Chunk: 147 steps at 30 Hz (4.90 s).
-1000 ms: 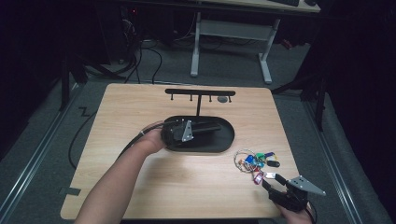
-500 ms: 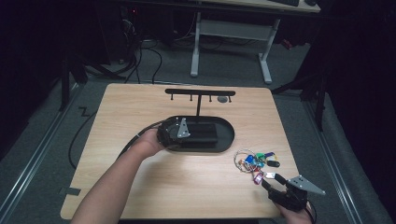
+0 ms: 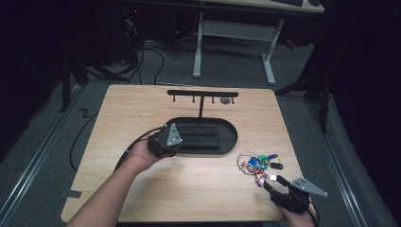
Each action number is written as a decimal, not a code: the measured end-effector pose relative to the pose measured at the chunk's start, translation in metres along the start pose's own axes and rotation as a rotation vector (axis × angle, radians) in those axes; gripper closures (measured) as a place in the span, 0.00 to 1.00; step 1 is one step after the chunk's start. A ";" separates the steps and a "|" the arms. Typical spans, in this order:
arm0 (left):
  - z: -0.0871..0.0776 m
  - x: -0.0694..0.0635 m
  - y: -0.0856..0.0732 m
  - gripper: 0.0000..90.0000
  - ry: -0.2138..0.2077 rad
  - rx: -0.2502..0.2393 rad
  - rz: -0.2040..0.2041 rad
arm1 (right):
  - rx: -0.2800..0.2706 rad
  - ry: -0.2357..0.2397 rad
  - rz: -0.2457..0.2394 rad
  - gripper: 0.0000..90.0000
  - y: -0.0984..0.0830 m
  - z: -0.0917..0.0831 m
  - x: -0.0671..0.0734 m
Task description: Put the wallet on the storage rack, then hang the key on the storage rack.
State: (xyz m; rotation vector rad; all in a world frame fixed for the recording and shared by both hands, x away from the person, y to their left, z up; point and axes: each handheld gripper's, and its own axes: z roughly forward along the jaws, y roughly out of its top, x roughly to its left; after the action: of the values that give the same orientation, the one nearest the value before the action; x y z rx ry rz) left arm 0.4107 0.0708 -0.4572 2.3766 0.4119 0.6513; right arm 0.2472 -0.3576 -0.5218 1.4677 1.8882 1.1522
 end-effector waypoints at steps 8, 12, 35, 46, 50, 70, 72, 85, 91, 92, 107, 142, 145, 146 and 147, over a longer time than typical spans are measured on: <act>-0.020 -0.020 -0.031 0.58 0.010 -0.028 -0.056 | 0.000 0.001 -0.010 0.40 0.002 0.000 0.003; -0.030 -0.028 -0.048 0.55 0.022 -0.044 -0.103 | 0.004 0.004 -0.009 0.40 0.002 0.002 0.004; -0.072 -0.087 -0.123 0.36 -0.054 -0.094 -0.432 | 0.030 0.024 -0.048 0.41 0.008 0.003 0.013; -0.070 -0.084 -0.123 0.31 -0.080 -0.133 -0.404 | 0.135 0.005 -0.122 0.44 0.034 0.015 0.038; -0.072 -0.088 -0.121 0.31 -0.081 -0.129 -0.366 | 0.213 0.003 -0.159 0.45 0.049 0.026 0.047; -0.073 -0.086 -0.119 0.31 -0.120 -0.144 -0.356 | 0.595 0.041 -0.262 0.52 0.112 0.105 0.077; -0.073 -0.086 -0.119 0.31 -0.122 -0.145 -0.355 | 0.631 0.030 -0.267 0.52 0.116 0.110 0.077; -0.073 -0.084 -0.121 0.32 -0.126 -0.146 -0.360 | 0.804 0.012 -0.244 0.56 0.134 0.145 0.069; -0.072 -0.084 -0.121 0.32 -0.126 -0.143 -0.356 | 0.885 0.007 -0.228 0.59 0.132 0.162 0.065; -0.072 -0.084 -0.121 0.32 -0.126 -0.143 -0.356 | 0.883 0.006 -0.236 0.60 0.132 0.163 0.065; -0.074 -0.083 -0.122 0.32 -0.127 -0.145 -0.357 | 0.983 0.000 -0.253 0.96 0.137 0.169 0.069; -0.076 -0.080 -0.128 0.32 -0.099 -0.154 -0.372 | 0.914 0.138 -0.562 0.98 0.199 0.064 0.093; -0.075 -0.078 -0.129 0.32 -0.101 -0.152 -0.374 | 0.905 0.146 -0.571 0.98 0.205 0.058 0.094; -0.075 -0.078 -0.130 0.32 -0.095 -0.154 -0.374 | 0.903 0.144 -0.578 0.98 0.207 0.056 0.094; -0.075 -0.078 -0.131 0.32 -0.092 -0.156 -0.380 | 0.900 0.144 -0.579 0.98 0.210 0.054 0.095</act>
State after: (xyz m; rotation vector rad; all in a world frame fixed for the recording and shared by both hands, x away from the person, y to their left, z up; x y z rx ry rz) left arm 0.2887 0.1724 -0.5182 2.0931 0.7221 0.3819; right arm 0.3732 -0.2364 -0.3627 1.0524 2.8610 0.1091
